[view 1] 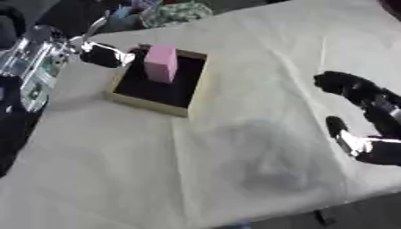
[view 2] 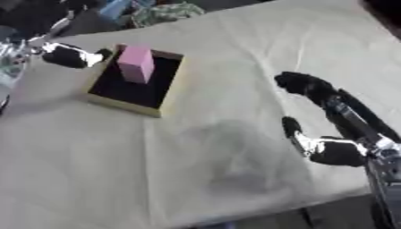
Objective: Pick up objects on the table and place them in the box.
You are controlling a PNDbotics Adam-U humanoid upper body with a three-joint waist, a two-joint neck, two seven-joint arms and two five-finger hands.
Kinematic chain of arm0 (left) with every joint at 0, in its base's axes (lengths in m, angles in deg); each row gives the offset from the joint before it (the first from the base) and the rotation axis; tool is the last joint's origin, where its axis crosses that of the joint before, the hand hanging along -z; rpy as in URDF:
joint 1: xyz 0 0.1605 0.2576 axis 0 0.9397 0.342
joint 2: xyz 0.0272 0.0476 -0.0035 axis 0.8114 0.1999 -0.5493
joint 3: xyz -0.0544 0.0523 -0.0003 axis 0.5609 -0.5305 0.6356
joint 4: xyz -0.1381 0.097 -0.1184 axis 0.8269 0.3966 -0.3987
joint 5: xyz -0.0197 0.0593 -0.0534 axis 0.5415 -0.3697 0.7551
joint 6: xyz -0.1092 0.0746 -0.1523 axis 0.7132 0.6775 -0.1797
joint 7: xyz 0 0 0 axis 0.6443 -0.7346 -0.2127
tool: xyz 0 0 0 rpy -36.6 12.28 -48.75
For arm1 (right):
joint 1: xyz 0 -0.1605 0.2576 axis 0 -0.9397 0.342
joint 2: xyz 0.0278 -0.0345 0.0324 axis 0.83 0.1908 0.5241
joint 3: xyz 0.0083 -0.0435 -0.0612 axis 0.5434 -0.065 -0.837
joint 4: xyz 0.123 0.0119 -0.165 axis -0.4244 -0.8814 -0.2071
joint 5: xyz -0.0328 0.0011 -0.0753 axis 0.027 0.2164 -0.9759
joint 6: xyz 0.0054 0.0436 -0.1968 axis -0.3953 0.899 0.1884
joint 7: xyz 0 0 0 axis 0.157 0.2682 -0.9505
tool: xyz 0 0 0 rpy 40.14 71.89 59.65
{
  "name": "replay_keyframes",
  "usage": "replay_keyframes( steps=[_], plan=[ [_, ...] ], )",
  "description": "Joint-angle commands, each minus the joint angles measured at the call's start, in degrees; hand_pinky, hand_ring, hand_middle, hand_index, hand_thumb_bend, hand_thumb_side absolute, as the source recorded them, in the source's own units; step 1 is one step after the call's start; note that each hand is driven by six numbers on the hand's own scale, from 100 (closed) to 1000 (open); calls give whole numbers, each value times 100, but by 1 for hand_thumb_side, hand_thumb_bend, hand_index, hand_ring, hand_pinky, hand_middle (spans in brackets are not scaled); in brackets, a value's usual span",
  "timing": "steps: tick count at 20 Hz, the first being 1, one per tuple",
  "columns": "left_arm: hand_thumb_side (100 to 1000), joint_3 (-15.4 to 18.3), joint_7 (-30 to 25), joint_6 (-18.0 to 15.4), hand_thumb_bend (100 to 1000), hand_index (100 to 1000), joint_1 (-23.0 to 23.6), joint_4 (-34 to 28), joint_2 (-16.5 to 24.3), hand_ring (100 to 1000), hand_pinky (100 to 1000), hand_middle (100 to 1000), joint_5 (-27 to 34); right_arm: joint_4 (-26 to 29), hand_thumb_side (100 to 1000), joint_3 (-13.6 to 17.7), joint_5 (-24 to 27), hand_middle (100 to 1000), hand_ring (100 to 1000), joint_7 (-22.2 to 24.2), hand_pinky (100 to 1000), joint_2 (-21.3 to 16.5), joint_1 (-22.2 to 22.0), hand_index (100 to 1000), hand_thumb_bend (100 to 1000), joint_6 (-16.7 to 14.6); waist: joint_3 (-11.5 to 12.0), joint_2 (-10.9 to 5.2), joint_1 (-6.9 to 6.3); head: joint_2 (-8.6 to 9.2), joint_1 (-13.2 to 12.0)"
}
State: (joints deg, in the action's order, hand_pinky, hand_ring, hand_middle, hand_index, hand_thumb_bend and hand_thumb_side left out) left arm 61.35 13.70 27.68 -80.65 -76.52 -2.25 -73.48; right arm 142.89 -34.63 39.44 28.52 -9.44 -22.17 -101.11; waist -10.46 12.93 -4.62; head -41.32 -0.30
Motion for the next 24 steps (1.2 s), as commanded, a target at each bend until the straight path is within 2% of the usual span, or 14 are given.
replay_keyframes(
  steps=[1, 5, 8, 13, 15, 24],
  plan=[
    [571, 276, 130, 301, 293, 936, 371, -1095, 496, 796, 822, 787, 804, 74, 362, 72, -20, 896, 923, -67, 926, -37, 43, 991, 100, 10, 62, -128, 48, -54, 4],
    [567, 696, 565, 728, 278, 928, 1339, -2267, 695, 786, 802, 780, 1577, 81, 362, 117, -21, 892, 920, -149, 923, -24, 25, 989, 100, 51, 216, -136, 81, -107, -32],
    [573, 876, 969, 883, 278, 925, 1879, -2602, 630, 776, 783, 775, 2011, 87, 363, 136, -20, 890, 918, -238, 921, -17, 10, 987, 100, 89, 310, -136, 110, -143, -69],
    [574, 1038, 1715, 639, 263, 922, 2654, -2650, 62, 762, 755, 766, 2515, 95, 360, 151, 26, 884, 913, -358, 916, 3, 9, 984, 100, 122, 392, -112, 167, -168, -129],
    [568, 1059, 1893, 562, 227, 921, 2877, -2651, -147, 754, 744, 763, 2631, 92, 359, 148, 77, 882, 912, -387, 915, -4, 11, 983, 100, 130, 428, -103, 195, -188, -136],
    [575, 1111, 2430, 295, 232, 913, 3485, -2482, -1004, 724, 708, 747, 2935, 84, 354, 164, 278, 869, 903, -571, 905, -28, 45, 976, 100, 153, 508, -82, 269, -237, -117]
  ],
)
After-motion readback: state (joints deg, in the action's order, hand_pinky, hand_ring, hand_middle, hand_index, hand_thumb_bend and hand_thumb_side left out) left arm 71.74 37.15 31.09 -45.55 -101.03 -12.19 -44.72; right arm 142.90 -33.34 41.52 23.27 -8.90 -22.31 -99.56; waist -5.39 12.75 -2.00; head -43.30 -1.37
